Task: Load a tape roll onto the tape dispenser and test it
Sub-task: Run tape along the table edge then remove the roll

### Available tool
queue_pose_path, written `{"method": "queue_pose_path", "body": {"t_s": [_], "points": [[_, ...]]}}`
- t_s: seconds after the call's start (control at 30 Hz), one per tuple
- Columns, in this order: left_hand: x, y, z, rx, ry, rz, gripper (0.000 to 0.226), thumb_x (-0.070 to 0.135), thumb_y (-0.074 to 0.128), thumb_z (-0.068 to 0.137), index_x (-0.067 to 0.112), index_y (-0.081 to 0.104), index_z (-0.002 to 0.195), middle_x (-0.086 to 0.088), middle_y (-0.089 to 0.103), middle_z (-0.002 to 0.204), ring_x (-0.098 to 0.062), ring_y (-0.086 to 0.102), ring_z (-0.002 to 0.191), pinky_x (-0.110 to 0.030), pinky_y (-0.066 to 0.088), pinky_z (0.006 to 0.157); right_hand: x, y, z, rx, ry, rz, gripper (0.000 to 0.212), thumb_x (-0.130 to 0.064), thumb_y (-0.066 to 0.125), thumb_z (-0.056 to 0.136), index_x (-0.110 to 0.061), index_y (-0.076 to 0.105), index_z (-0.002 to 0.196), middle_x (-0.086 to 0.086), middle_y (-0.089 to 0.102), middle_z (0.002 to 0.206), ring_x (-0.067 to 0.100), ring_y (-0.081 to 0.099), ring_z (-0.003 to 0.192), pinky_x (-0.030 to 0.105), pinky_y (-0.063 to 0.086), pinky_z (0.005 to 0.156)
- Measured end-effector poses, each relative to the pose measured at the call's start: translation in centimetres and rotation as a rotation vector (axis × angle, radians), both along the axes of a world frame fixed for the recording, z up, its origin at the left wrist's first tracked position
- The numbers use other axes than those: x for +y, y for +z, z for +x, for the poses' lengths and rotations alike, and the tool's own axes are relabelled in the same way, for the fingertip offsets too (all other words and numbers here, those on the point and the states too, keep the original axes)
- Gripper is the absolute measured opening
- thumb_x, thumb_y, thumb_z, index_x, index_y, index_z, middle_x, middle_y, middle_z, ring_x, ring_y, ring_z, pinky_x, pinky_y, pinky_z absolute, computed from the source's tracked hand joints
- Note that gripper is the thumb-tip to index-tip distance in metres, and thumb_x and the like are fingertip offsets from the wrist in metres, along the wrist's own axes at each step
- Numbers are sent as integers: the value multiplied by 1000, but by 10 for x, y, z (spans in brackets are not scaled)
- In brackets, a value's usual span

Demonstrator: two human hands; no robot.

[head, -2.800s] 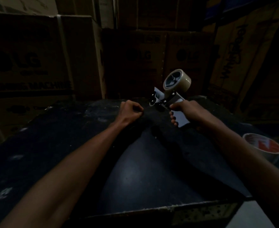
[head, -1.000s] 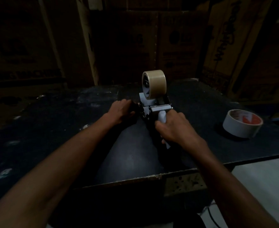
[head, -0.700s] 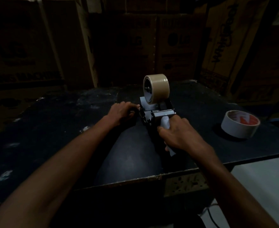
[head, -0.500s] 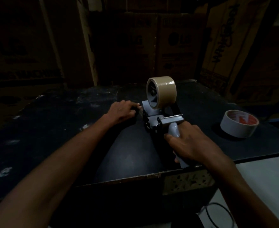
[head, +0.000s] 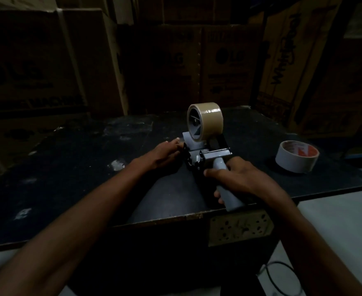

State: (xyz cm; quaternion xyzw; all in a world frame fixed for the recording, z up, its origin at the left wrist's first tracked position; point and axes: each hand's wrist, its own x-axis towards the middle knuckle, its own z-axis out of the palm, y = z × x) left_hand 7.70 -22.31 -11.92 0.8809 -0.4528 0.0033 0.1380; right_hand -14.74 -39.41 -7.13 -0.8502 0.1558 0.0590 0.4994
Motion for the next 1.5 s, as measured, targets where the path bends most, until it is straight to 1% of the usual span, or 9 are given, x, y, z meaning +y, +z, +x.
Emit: {"method": "queue_pose_path", "body": {"t_s": [0.13, 0.3, 0.57, 0.73, 0.93, 1.1, 1.27, 1.4, 1.5], "points": [[5, 1, -9, 46, -42, -52, 36, 13, 38, 101, 19, 54, 133, -5, 41, 152, -23, 40, 138, -45, 20, 116, 1, -3, 0, -13, -16, -32, 18, -36, 64, 93, -23, 52, 96, 0, 78, 67, 18, 76, 60, 36, 62, 62], [-5, 9, -16, 24, -60, -3, 40, 8, 41, 100, 11, 50, 139, -12, 46, 147, -27, 44, 135, -45, 34, 113, 9, -7, -5, -83, -54, -102, 16, -34, 62, 94, -25, 49, 88, 4, 74, 72, 11, 72, 50, 28, 56, 50], [-10, 11, -16, 2, 15, 93, 40, 5, 39, 101, 3, 48, 140, -16, 41, 150, -31, 41, 137, -44, 32, 113, 10, -4, -11, -67, -31, -114, 14, -31, 60, 93, -18, 57, 89, 1, 72, 55, 15, 73, 50, 24, 54, 44], [-8, 9, -16, -48, -4, 132, 41, 9, 37, 100, -4, 49, 136, -21, 37, 152, -35, 37, 140, -48, 29, 114, 10, -8, -22, -101, -15, -149, 17, -30, 59, 92, -14, 62, 91, 3, 74, 59, 17, 74, 52, 24, 54, 44], [-3, 13, -25, -70, -15, 153, 50, 14, 33, 103, 17, 27, 153, -5, 18, 163, -22, 18, 150, -49, 17, 120, 9, -4, -50, -63, -21, -141, 22, -33, 61, 91, -11, 62, 92, 5, 74, 62, 17, 73, 51, 25, 54, 44], [-2, 18, -36, -56, 14, 193, 51, 18, 28, 105, 18, 17, 155, -4, 10, 165, -21, 10, 152, -48, 13, 122, 18, -14, -86, -133, -62, -247, 25, -42, 60, 86, -17, 60, 91, 13, 71, 89, 28, 73, 75, 48, 63, 71], [0, 20, -44, -8, 70, 183, 51, 23, 25, 107, 20, 13, 156, -3, 5, 165, -21, 5, 153, -47, 7, 123, 18, -26, -124, -185, -65, -128, 24, -32, 61, 88, -10, 63, 76, 7, 71, 57, 21, 71, 47, 44, 61, 52], [-1, 17, -51, 6, 108, 198, 51, 28, 23, 107, 23, 12, 156, -1, 2, 165, -23, 3, 153, -51, 5, 122, 18, -40, -128, -218, -84, -75, 26, -31, 63, 90, -10, 62, 75, 4, 69, 55, 20, 70, 48, 37, 58, 49], [7, 8, -61, 15, 58, 165, 49, 29, 23, 106, 28, 16, 154, 2, 4, 165, -21, 0, 153, -55, 2, 121, 14, -43, -124, -187, -70, 126, 29, -37, 72, 88, -9, 65, 81, 6, 70, 59, 23, 71, 56, 32, 57, 53]]}}
